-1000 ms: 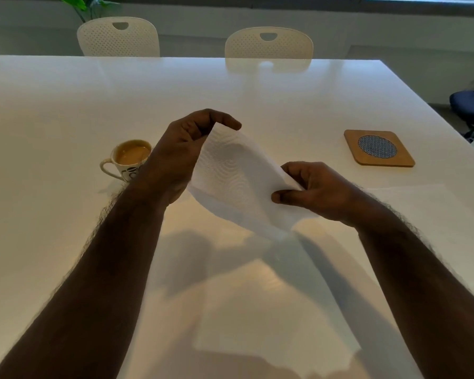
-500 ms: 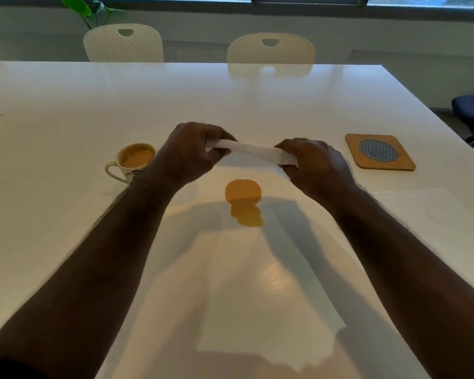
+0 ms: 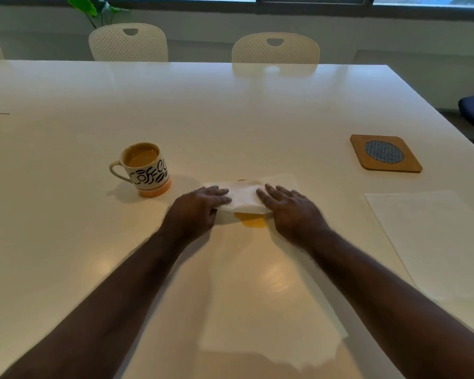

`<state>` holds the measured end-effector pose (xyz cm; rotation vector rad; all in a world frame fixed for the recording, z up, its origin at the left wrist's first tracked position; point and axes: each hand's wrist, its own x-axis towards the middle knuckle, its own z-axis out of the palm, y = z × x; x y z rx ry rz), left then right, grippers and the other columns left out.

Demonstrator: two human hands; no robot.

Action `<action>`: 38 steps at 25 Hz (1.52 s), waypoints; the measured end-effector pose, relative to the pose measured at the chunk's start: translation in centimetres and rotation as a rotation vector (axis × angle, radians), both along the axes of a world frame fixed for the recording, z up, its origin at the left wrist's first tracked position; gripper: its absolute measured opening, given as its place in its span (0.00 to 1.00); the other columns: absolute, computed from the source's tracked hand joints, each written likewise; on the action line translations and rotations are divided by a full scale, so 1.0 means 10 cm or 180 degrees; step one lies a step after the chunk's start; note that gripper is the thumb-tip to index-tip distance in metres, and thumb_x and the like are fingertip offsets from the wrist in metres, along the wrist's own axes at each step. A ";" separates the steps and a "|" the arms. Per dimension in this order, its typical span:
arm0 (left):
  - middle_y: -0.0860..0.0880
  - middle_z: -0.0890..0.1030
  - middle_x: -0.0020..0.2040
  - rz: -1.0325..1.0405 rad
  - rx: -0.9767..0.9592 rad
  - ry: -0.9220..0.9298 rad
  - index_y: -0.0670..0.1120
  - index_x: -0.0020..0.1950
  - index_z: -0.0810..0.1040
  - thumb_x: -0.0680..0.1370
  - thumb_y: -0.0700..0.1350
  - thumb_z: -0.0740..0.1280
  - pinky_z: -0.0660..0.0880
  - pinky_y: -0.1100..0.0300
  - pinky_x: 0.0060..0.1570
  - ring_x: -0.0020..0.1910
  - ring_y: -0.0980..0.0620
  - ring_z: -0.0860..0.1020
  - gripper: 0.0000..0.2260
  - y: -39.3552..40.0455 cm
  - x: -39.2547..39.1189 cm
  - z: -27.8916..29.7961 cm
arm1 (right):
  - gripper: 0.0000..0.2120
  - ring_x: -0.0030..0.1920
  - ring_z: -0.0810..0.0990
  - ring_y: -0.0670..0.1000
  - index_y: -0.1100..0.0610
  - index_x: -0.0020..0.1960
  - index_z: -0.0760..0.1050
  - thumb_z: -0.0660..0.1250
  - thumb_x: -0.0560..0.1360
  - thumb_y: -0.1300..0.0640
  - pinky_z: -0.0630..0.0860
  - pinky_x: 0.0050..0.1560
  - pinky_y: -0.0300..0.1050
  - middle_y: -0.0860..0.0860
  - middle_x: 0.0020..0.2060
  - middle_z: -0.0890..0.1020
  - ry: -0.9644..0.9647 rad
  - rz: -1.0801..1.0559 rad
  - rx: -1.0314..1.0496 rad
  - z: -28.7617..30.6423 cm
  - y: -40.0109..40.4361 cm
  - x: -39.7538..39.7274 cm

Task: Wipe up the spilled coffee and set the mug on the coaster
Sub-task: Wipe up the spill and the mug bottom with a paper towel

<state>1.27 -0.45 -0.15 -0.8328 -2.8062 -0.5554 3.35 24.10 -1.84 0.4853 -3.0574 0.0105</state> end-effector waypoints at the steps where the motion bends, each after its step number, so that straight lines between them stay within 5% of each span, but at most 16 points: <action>1: 0.52 0.76 0.68 0.0058 -0.0014 -0.0169 0.49 0.66 0.77 0.75 0.39 0.67 0.73 0.46 0.65 0.69 0.51 0.72 0.20 -0.01 0.03 -0.05 | 0.27 0.76 0.61 0.55 0.48 0.78 0.53 0.54 0.81 0.53 0.60 0.74 0.56 0.52 0.77 0.60 -0.0118 -0.0005 -0.0060 -0.02 -0.01 0.02; 7: 0.51 0.62 0.77 0.0150 0.0036 -0.0757 0.50 0.76 0.63 0.75 0.53 0.55 0.51 0.58 0.72 0.77 0.54 0.57 0.29 0.11 0.15 -0.05 | 0.31 0.79 0.47 0.55 0.49 0.79 0.46 0.47 0.79 0.40 0.47 0.76 0.59 0.53 0.79 0.49 -0.0569 -0.0122 -0.0131 0.07 -0.07 0.06; 11: 0.47 0.52 0.80 0.0422 -0.0168 -0.1070 0.47 0.79 0.52 0.81 0.58 0.47 0.44 0.56 0.72 0.79 0.50 0.49 0.28 0.32 0.20 -0.15 | 0.36 0.79 0.44 0.58 0.53 0.79 0.46 0.41 0.78 0.34 0.46 0.76 0.58 0.56 0.79 0.48 -0.0809 -0.0679 -0.0509 0.06 -0.25 0.16; 18: 0.44 0.46 0.80 0.0660 -0.0464 -0.1307 0.43 0.79 0.49 0.82 0.55 0.46 0.42 0.52 0.73 0.79 0.46 0.45 0.27 0.38 0.09 -0.33 | 0.33 0.78 0.38 0.57 0.56 0.79 0.39 0.42 0.81 0.39 0.40 0.76 0.54 0.55 0.79 0.39 -0.1252 -0.0841 -0.0826 0.04 -0.36 0.01; 30: 0.44 0.47 0.80 0.0604 -0.0469 -0.1452 0.42 0.79 0.49 0.84 0.50 0.47 0.45 0.51 0.74 0.79 0.47 0.47 0.25 0.29 -0.16 -0.18 | 0.33 0.78 0.38 0.55 0.56 0.78 0.35 0.49 0.82 0.47 0.39 0.75 0.51 0.53 0.79 0.40 -0.1442 -0.0432 -0.1034 0.13 -0.63 -0.37; 38: 0.42 0.46 0.80 0.0464 -0.0489 -0.1596 0.41 0.78 0.55 0.83 0.47 0.49 0.45 0.50 0.75 0.79 0.46 0.45 0.23 0.27 -0.10 -0.12 | 0.30 0.79 0.40 0.54 0.52 0.80 0.43 0.51 0.82 0.50 0.40 0.76 0.52 0.51 0.79 0.43 -0.1477 0.0026 -0.0868 0.15 -0.67 -0.36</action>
